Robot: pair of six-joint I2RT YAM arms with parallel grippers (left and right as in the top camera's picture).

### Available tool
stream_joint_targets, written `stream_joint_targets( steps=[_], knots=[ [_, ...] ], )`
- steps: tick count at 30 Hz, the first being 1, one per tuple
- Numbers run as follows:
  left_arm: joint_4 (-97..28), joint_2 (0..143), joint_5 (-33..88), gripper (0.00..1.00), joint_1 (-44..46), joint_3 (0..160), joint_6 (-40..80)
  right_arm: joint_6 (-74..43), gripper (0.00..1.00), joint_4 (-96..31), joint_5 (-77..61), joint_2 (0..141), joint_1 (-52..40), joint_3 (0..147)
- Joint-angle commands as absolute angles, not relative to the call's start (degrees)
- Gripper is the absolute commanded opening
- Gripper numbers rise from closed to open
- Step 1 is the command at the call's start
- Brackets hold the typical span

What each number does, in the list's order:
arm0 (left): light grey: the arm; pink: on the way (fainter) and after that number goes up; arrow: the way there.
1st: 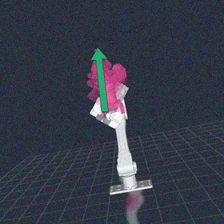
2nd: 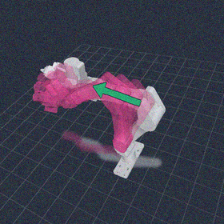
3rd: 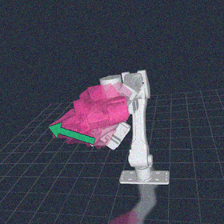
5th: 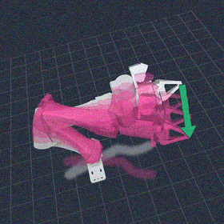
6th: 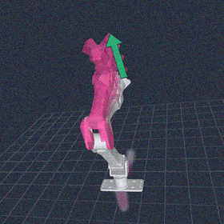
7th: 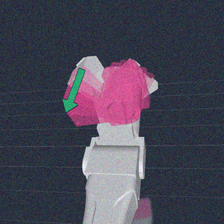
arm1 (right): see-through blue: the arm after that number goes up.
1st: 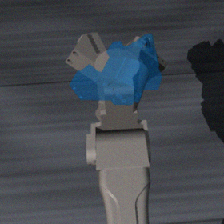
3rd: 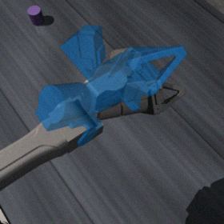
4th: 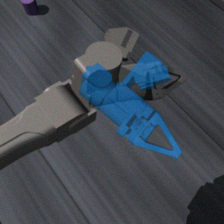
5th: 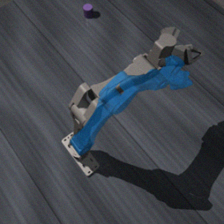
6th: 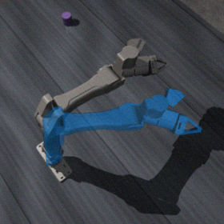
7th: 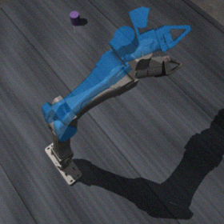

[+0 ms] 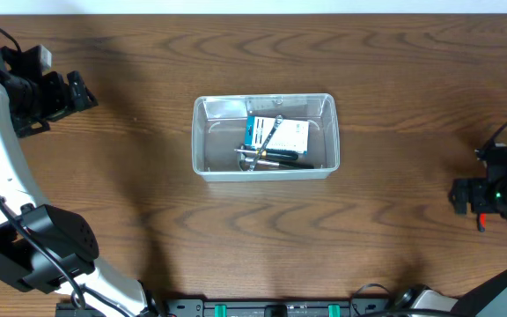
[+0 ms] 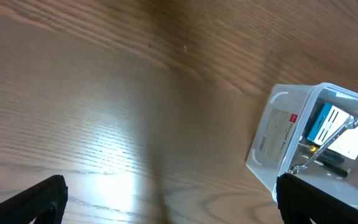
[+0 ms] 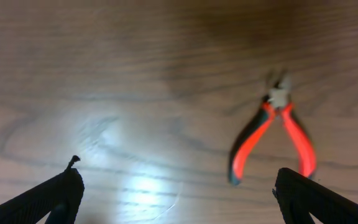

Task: Pack container
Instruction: 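Align the open right gripper above the red pliers' joint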

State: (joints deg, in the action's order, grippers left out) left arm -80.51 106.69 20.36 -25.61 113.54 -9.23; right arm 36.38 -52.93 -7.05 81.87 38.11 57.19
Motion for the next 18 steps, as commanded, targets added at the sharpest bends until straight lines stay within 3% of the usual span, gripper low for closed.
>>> stream_joint_targets(
  steps=[1, 18],
  knots=[
    [-80.5, 107.3, 19.9, 0.98, -25.6, 113.5, -9.6, 34.7, 0.99, -52.5, -5.2, 82.5, 39.0, 57.2],
    [-80.5, 107.3, 19.9, 0.98, -25.6, 113.5, -9.6, 30.3, 0.99, -51.8, -0.2, 88.6, 42.5, 57.2]
  ],
)
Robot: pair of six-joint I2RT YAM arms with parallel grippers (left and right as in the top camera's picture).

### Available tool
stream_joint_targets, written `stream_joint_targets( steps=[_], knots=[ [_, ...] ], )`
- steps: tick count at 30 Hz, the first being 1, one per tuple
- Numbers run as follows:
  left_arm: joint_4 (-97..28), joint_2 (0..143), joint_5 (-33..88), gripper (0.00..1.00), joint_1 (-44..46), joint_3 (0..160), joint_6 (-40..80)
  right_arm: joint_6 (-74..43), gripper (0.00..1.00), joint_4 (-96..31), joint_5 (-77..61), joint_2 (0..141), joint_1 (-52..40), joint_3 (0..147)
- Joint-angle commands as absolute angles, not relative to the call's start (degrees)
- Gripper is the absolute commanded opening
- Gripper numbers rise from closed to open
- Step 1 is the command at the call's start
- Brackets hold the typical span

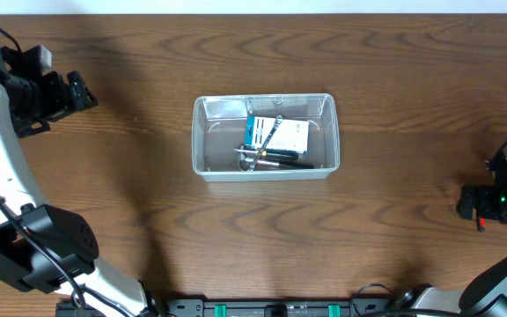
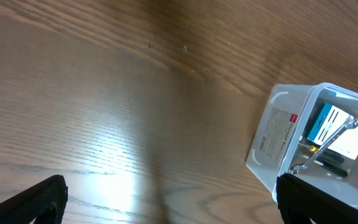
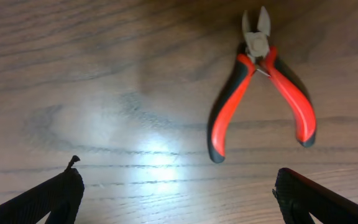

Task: Pack container
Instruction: 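Align the open right gripper above the red pliers' joint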

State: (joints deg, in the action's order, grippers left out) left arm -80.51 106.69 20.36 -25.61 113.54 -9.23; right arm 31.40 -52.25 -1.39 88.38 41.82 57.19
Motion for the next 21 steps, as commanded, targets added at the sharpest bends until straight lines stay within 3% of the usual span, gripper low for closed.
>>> stream_joint_targets(
  steps=[1, 21],
  knots=[
    [-80.5, 107.3, 19.9, 0.98, -25.6, 113.5, -9.6, 30.2, 0.99, -51.7, 0.3, 88.8, 42.6, 57.2],
    [-80.5, 107.3, 19.9, 0.98, -25.6, 113.5, -9.6, 23.2, 0.99, -47.8, -0.7, 96.2, 44.2, 57.2]
  ],
)
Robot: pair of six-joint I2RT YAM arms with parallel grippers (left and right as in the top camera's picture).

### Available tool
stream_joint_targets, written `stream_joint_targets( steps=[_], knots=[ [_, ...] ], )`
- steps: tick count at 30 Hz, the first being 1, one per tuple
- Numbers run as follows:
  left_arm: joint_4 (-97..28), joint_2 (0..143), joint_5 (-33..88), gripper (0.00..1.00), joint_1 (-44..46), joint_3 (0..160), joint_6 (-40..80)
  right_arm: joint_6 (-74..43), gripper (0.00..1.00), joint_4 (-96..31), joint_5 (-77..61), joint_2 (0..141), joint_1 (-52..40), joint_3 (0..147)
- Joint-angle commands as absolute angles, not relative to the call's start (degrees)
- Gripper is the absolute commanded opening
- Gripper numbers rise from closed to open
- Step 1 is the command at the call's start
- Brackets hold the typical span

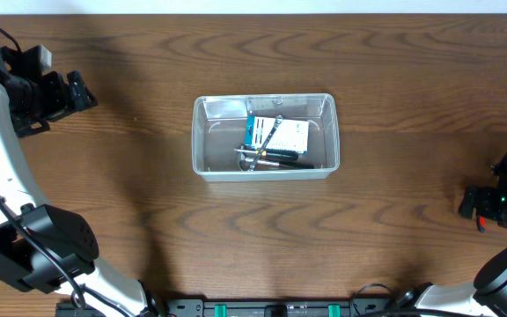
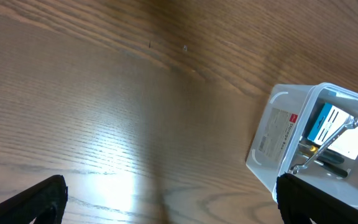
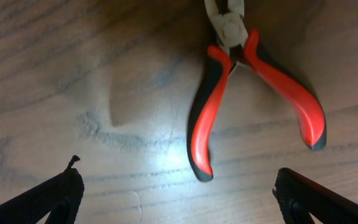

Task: Pack container
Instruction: 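Align the open right gripper above the red pliers' joint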

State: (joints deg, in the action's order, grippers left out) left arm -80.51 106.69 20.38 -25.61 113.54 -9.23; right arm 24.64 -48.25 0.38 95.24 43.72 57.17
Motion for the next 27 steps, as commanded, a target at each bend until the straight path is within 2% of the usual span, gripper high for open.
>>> stream_joint_targets(
  steps=[1, 16, 20, 27],
  knots=[
    [-80.5, 107.3, 19.9, 0.98, -25.6, 113.5, -9.6, 23.2, 0.99, -47.4, -0.7, 96.4, 44.2, 57.2],
    [-80.5, 107.3, 19.9, 0.98, -25.6, 113.5, -9.6, 23.2, 0.99, -43.2, -3.9, 98.6, 44.2, 57.2],
    [-80.5, 107.3, 19.9, 0.98, -25.6, 113.5, -9.6, 23.2, 0.94, -43.0, -3.9, 98.6, 44.2, 57.2],
    [-80.5, 107.3, 19.9, 0.98, -25.6, 113.5, -9.6, 23.2, 0.98, -42.8, -3.2, 98.6, 44.2, 57.2]
  ],
)
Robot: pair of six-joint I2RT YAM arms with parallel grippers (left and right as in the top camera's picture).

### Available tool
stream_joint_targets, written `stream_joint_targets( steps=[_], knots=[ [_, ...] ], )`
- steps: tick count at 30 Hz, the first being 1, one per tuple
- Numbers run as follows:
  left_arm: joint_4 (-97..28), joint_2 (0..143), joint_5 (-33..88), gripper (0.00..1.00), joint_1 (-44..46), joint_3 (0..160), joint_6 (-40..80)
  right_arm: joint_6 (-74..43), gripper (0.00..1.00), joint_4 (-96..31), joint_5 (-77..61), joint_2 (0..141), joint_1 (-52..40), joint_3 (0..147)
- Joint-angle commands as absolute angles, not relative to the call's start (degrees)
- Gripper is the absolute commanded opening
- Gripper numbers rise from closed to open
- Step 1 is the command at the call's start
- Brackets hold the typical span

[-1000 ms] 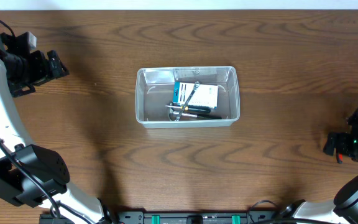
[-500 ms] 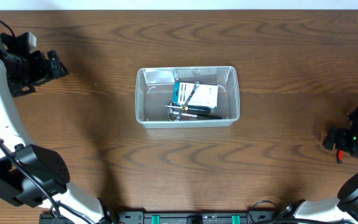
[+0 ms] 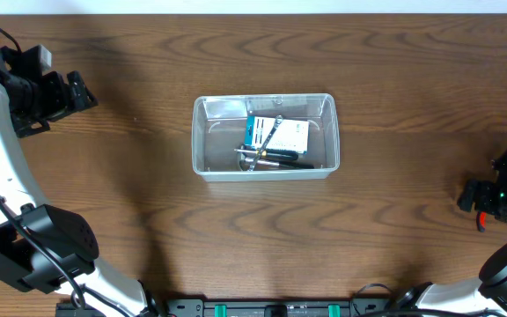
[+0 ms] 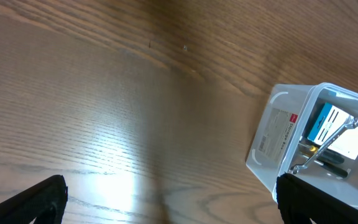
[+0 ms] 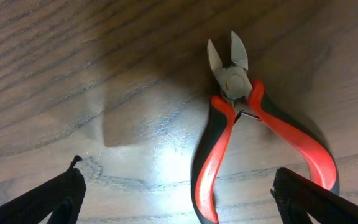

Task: Pack container
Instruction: 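Align the open right gripper above the red pliers' joint, then lower the right gripper onto the pliers and close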

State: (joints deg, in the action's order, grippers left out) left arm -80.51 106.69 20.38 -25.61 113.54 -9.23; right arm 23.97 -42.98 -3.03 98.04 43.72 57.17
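A clear plastic container (image 3: 264,136) sits mid-table, holding a blue-and-white box (image 3: 278,133), a metal wrench (image 4: 328,146) and dark tools. Red-handled cutters (image 5: 253,140) lie flat on the wood at the far right edge, their handles spread. My right gripper (image 5: 176,202) hovers low over them, open, with one red handle between its fingertips and the other reaching the right fingertip. In the overhead view only a bit of red (image 3: 481,220) shows beside the right arm. My left gripper (image 4: 169,202) is open and empty over bare wood at the far left, left of the container (image 4: 303,149).
The table's right edge runs just past the right arm (image 3: 504,198). The left arm (image 3: 33,92) stands at the far left near the back. A black rail (image 3: 271,308) lines the front edge.
The right gripper has shifted over the cutters: their head now shows fully, lower in the right wrist view, and the handles run down toward the fingertips. The left arm is unchanged.
At first the right gripper was open with the cutters small and blurred ahead on the right. The cutters then looked larger and sharper, then larger again with the head at the top edge. Now they lie close under the open fingers. The left arm and container stayed still.
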Motion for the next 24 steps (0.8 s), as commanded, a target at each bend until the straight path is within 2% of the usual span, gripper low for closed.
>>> stream_joint_targets(
  steps=[1, 24],
  knots=[
    [-80.5, 107.3, 19.9, 0.98, -25.6, 113.5, -9.6, 23.2, 0.99, -42.6, -3.2, 98.6, 44.2, 57.2],
    [-80.5, 107.3, 19.9, 0.98, -25.6, 113.5, -9.6, 23.2, 0.99, -41.5, -3.3, 104.1, 44.2, 57.2]
  ],
)
